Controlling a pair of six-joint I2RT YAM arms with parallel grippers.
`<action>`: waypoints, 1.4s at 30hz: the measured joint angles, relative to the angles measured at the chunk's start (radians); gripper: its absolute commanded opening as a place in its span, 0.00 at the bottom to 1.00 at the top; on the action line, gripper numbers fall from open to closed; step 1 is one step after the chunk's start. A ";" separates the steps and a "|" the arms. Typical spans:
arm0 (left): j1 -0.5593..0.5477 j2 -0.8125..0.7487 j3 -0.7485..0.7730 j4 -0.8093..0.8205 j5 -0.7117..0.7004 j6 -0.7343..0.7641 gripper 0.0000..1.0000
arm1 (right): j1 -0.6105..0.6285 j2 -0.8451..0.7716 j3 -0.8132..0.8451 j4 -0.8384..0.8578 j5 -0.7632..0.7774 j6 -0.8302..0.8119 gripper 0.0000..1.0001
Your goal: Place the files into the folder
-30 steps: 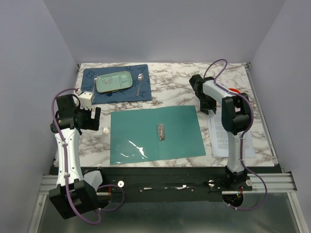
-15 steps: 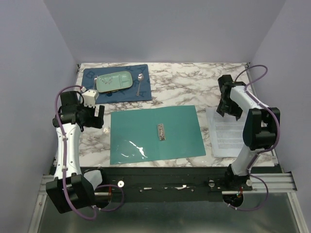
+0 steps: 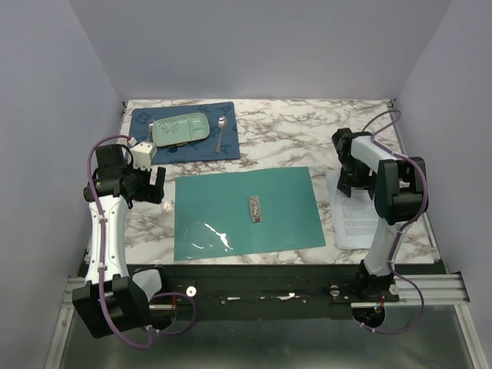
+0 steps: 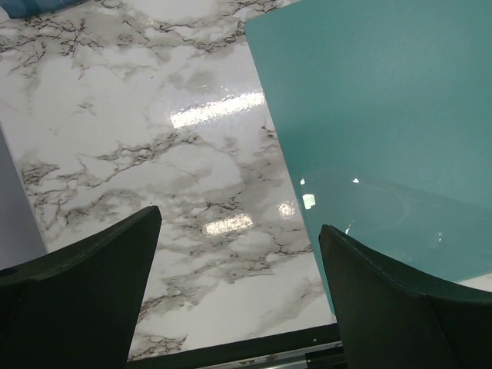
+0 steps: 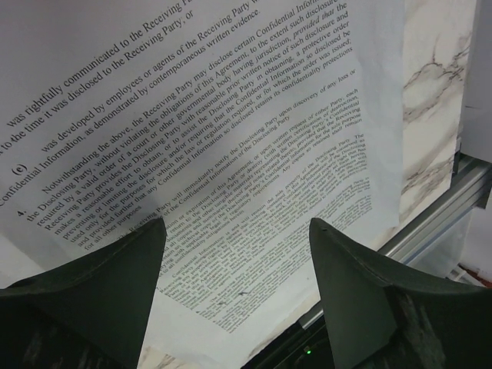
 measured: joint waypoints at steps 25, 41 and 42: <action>0.000 -0.035 -0.010 0.020 -0.021 0.013 0.99 | 0.307 0.100 0.165 -0.096 -0.113 0.037 0.88; 0.000 -0.051 -0.047 0.057 -0.061 0.037 0.99 | 0.192 -0.087 0.229 -0.106 -0.151 0.054 0.92; 0.000 -0.054 -0.070 0.074 -0.082 0.049 0.99 | 0.126 -0.131 0.200 -0.099 -0.145 0.060 0.92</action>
